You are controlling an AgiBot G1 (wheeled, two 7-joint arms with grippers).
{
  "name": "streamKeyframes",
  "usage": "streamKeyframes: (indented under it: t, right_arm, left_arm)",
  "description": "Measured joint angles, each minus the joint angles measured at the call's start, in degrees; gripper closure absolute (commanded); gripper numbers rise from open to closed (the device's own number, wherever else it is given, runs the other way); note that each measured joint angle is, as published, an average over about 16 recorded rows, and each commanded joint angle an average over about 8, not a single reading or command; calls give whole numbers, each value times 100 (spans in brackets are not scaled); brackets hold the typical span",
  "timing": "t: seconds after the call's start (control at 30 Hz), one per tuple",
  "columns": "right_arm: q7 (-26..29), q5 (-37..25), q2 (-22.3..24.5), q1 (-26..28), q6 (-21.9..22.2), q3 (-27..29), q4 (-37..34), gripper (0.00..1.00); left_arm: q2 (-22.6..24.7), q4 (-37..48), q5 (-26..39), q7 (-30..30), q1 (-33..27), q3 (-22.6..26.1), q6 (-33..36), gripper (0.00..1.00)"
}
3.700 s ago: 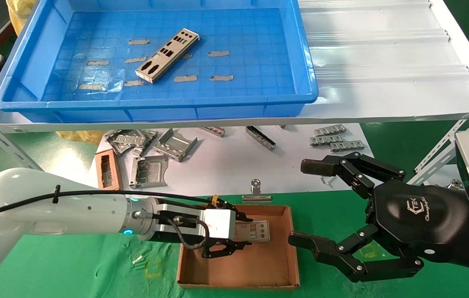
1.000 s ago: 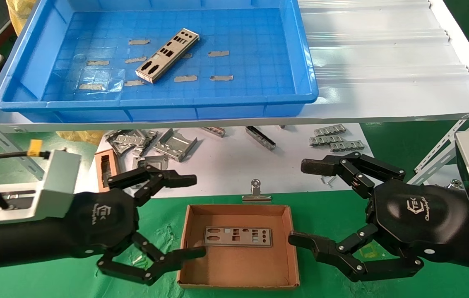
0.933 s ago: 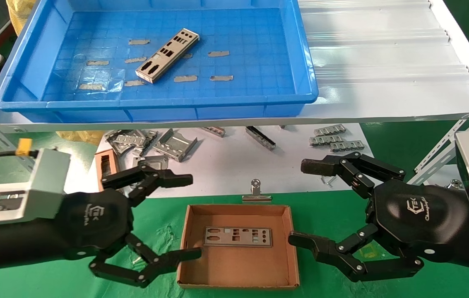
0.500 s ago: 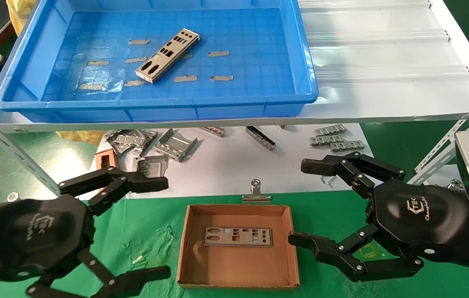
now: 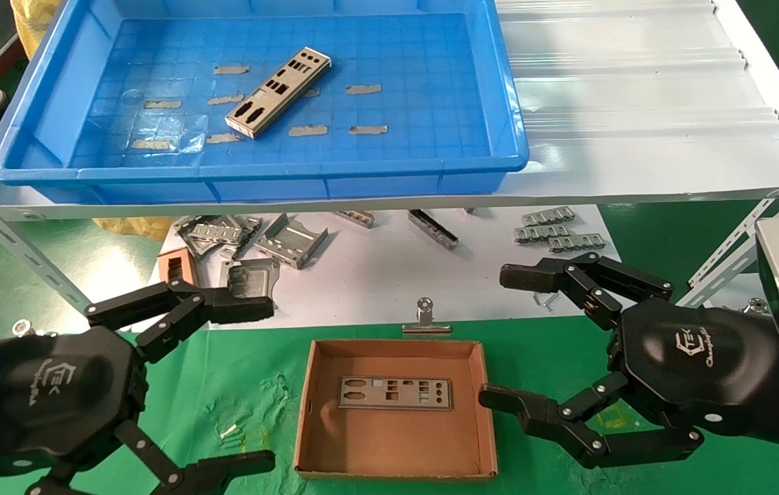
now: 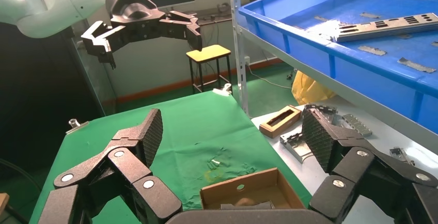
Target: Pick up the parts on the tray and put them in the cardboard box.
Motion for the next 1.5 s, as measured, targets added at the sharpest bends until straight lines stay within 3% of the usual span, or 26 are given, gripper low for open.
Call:
streamKeyframes:
  t: [1.5]
  right_arm:
    - [0,0,0,0,0,0,0,0]
  left_arm:
    - [55,60,55,34,-42,65,-34,0]
